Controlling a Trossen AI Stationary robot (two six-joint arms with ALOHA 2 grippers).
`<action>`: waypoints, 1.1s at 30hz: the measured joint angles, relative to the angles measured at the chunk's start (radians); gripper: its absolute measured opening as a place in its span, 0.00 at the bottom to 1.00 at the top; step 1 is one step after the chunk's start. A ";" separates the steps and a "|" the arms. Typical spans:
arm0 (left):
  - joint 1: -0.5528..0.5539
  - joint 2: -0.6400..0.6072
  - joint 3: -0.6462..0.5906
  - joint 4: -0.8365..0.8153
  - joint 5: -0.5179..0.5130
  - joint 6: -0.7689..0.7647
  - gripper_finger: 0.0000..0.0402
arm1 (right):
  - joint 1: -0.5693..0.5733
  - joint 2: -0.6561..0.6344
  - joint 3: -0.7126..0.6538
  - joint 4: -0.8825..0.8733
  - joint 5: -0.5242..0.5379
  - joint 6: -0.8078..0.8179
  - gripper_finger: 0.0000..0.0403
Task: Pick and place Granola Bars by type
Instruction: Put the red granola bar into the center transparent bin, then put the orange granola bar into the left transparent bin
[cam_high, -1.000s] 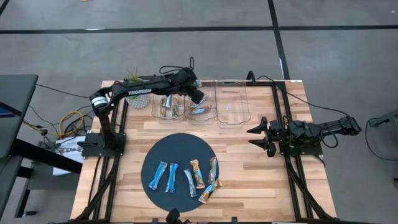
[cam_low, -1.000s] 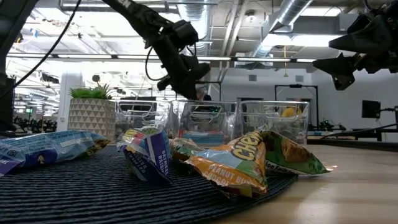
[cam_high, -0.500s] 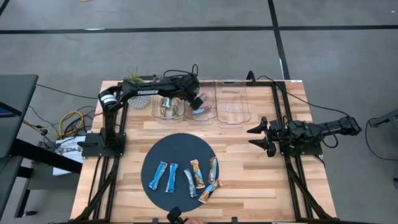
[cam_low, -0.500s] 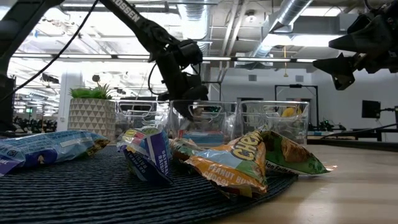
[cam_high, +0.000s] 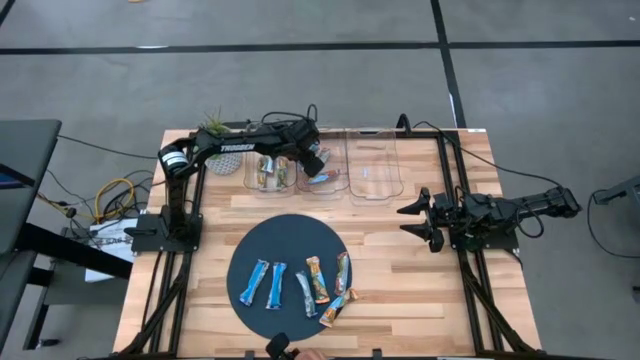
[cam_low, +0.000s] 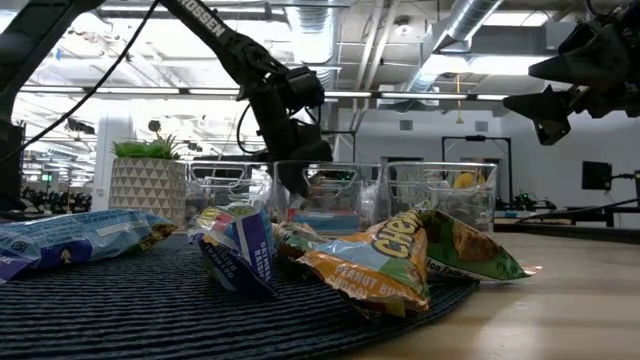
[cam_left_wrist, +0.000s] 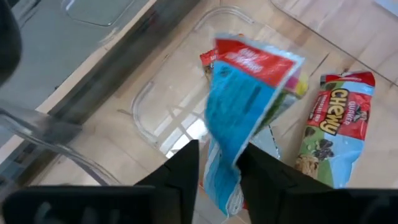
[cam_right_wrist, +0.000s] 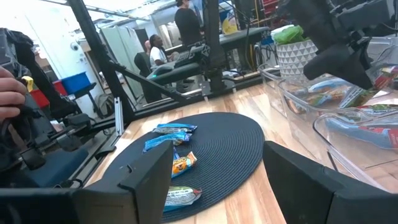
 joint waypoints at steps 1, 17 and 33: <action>-0.001 0.000 0.000 0.000 0.000 0.000 0.28 | 0.000 0.000 0.000 0.000 0.000 0.000 0.60; 0.006 -0.020 0.064 -0.001 -0.042 0.000 0.45 | 0.000 0.000 0.000 0.000 -0.001 0.000 0.60; -0.277 -0.164 0.179 -0.112 0.076 0.298 0.45 | 0.000 0.000 0.000 0.000 -0.001 0.000 0.60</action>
